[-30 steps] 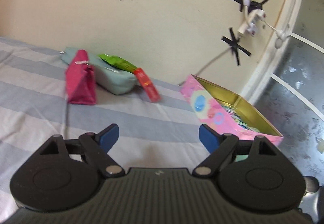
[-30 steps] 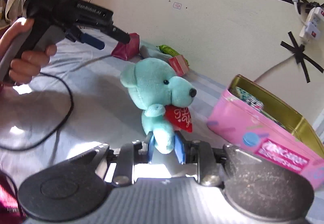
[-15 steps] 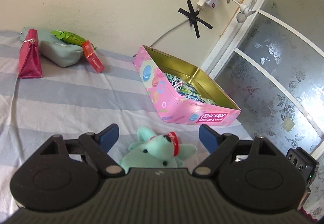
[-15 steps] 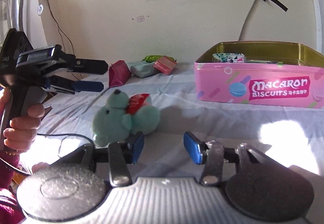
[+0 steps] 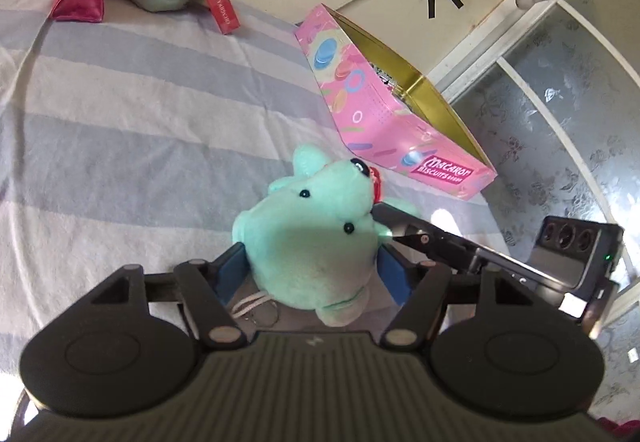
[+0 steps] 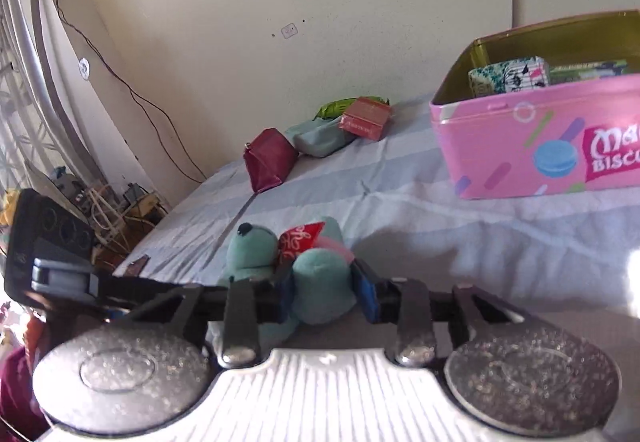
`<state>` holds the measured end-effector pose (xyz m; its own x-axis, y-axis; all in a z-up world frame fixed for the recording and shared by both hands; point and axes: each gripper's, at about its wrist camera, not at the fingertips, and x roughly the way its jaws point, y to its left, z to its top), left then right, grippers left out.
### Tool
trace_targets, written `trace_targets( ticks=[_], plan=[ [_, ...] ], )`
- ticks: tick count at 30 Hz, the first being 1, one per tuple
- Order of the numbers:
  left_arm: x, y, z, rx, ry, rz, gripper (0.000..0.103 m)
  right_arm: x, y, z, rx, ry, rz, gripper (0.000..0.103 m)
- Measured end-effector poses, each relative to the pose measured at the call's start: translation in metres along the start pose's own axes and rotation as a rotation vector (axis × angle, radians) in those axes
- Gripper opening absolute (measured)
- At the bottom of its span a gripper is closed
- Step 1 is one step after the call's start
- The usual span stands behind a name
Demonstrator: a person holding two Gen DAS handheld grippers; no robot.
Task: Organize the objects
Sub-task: 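Lift the teddy bear and carry it over the pink tin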
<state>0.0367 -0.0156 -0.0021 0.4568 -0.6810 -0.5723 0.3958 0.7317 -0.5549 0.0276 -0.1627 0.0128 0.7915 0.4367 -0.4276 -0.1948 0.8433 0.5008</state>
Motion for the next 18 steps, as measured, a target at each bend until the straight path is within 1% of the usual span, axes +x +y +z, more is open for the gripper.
trace_targets(
  ticks=[2,4,6,8,10,14,17,18],
  plan=[
    [0.005,-0.009,0.004,0.036,0.022,-0.008,0.07,-0.007,0.004,-0.003,-0.031,-0.022,-0.02,0.028],
    [0.017,-0.02,0.009,0.058,0.055,-0.035,0.068,-0.022,0.004,-0.008,-0.06,-0.064,-0.067,0.027],
    [0.033,-0.035,0.013,0.099,0.092,-0.069,0.068,-0.041,-0.001,-0.013,-0.062,-0.109,-0.108,0.027],
    [0.053,-0.056,0.013,0.158,0.132,-0.093,0.068,-0.061,-0.009,-0.019,-0.048,-0.147,-0.17,0.027],
    [0.077,-0.08,0.009,0.224,0.175,-0.108,0.068,-0.08,-0.022,-0.028,-0.022,-0.177,-0.237,0.027],
    [0.114,-0.128,0.002,0.365,0.23,-0.142,0.068,-0.117,-0.053,-0.05,0.079,-0.237,-0.328,0.027],
    [0.138,-0.153,0.005,0.442,0.256,-0.163,0.068,-0.141,-0.076,-0.059,0.149,-0.292,-0.371,0.027],
    [0.143,-0.162,0.011,0.455,0.25,-0.174,0.068,-0.148,-0.082,-0.057,0.161,-0.314,-0.382,0.027]
  ],
)
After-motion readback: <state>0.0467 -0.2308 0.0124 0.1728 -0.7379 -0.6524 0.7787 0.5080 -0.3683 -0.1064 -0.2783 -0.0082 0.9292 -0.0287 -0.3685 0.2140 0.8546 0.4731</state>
